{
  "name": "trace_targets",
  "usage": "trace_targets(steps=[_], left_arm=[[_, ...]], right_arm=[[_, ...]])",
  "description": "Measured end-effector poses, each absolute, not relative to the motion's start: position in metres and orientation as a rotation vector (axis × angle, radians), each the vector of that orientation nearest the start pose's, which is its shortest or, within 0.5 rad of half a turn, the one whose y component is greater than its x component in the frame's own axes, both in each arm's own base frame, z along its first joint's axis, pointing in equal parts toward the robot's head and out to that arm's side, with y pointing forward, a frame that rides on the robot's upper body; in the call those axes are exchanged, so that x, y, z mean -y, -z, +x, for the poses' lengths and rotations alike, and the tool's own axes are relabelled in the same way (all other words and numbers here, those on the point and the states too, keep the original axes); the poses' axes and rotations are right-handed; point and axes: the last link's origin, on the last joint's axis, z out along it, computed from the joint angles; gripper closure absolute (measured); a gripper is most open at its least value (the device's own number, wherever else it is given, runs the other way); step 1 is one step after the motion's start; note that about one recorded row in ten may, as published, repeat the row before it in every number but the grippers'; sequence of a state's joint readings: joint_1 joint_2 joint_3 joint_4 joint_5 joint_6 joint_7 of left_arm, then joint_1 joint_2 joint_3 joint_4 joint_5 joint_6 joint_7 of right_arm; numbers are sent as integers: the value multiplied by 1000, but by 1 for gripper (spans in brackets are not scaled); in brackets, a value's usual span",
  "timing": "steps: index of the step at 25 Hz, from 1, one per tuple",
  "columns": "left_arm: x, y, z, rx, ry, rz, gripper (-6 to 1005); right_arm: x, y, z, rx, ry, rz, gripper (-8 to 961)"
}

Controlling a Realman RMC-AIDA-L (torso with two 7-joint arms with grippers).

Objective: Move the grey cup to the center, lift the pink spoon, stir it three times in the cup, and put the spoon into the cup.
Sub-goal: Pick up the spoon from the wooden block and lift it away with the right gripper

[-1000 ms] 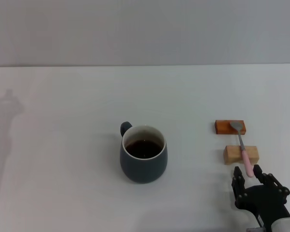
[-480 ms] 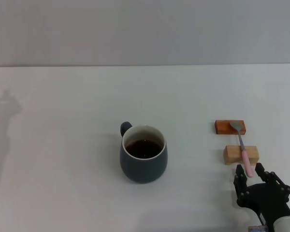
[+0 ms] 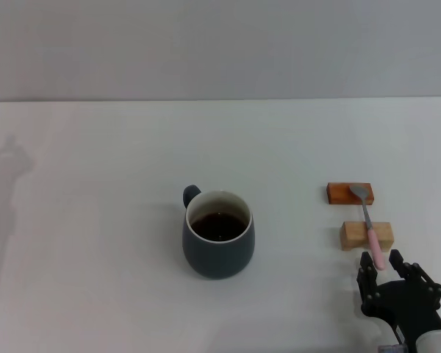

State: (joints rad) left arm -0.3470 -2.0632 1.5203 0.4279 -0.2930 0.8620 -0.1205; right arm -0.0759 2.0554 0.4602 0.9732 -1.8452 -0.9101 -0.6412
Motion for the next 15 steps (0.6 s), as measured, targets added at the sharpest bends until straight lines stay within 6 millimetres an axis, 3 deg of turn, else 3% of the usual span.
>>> trace_targets(steps=[15], left_arm=[[-359,-47,-349,621,612,-1370,1001]], right_arm=[[-196,110,281,-785,-441,-1693,605]])
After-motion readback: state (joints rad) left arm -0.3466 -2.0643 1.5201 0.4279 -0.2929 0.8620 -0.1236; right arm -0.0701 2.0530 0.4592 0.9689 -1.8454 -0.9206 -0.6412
